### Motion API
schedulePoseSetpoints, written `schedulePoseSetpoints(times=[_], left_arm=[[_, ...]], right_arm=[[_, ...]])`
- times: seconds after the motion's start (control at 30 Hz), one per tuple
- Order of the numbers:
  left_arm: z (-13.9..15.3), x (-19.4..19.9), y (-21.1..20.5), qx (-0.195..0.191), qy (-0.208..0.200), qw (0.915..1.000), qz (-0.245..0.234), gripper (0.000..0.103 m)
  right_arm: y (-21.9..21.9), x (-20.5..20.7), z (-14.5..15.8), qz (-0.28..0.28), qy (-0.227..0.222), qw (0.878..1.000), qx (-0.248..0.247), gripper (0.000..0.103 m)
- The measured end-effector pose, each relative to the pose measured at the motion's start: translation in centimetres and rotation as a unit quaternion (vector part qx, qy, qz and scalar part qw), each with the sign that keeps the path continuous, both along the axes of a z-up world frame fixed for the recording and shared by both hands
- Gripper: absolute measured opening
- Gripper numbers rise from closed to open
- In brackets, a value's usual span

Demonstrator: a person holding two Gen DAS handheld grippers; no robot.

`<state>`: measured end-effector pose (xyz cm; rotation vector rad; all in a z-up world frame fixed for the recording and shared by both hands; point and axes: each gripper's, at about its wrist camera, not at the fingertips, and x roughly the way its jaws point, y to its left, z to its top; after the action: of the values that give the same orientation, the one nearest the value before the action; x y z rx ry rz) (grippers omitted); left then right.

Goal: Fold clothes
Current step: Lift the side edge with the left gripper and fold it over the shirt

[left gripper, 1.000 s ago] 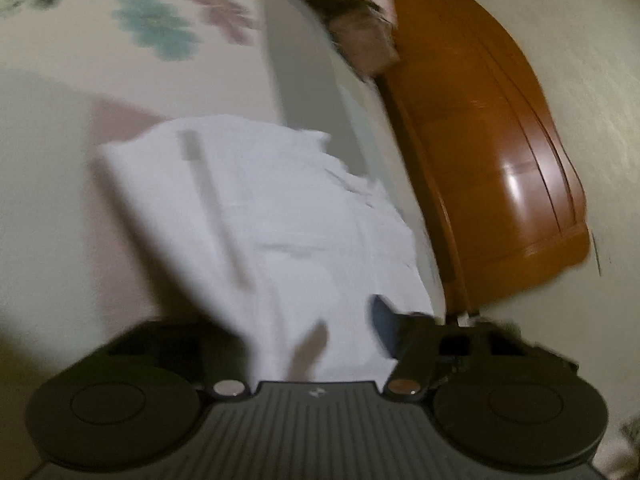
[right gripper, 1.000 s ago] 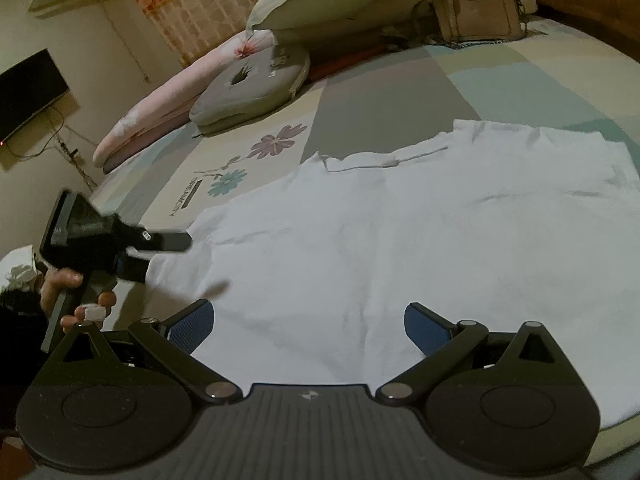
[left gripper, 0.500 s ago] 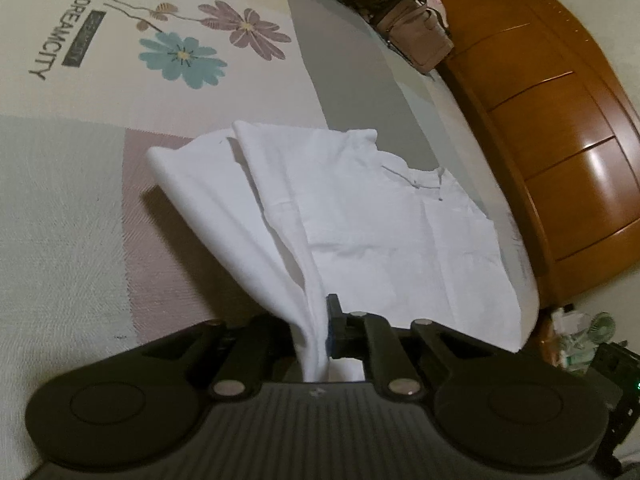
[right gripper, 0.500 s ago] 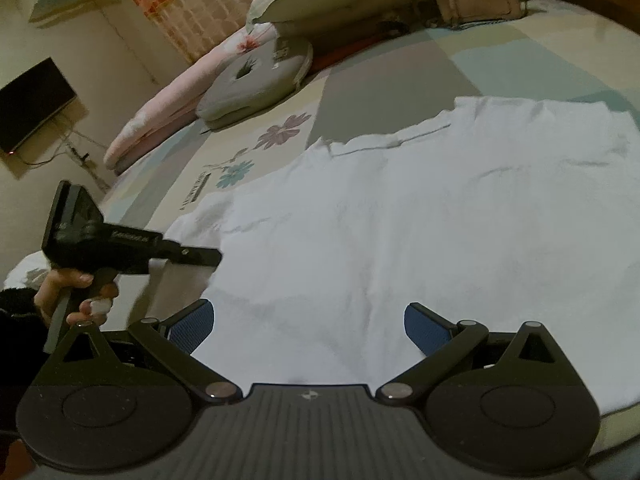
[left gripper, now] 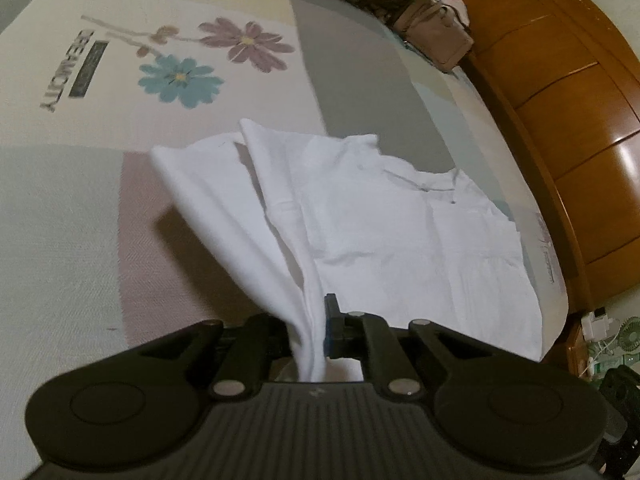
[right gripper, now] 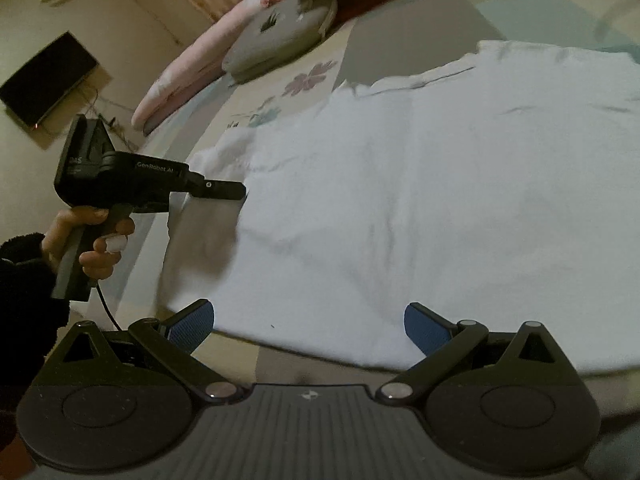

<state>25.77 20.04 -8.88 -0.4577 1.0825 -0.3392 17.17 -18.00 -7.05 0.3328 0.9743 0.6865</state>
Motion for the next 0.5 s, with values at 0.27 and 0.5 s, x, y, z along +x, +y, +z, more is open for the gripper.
schedulePoseSetpoints(times=[0.27, 0.5], left_arm=[[3.6, 0.2, -2.9, 0.015, -0.014, 0.9996, -0.018, 0.006], [6.3, 0.5, -6.5, 0.038, -0.01, 0.9987, -0.032, 0.006]], right_arm=[[-3.9, -1.8, 2.0, -0.043, -0.043, 0.998, 0.004, 0.103], [-5.8, -2.9, 2.6, -0.056, -0.058, 0.997, 0.015, 0.103]])
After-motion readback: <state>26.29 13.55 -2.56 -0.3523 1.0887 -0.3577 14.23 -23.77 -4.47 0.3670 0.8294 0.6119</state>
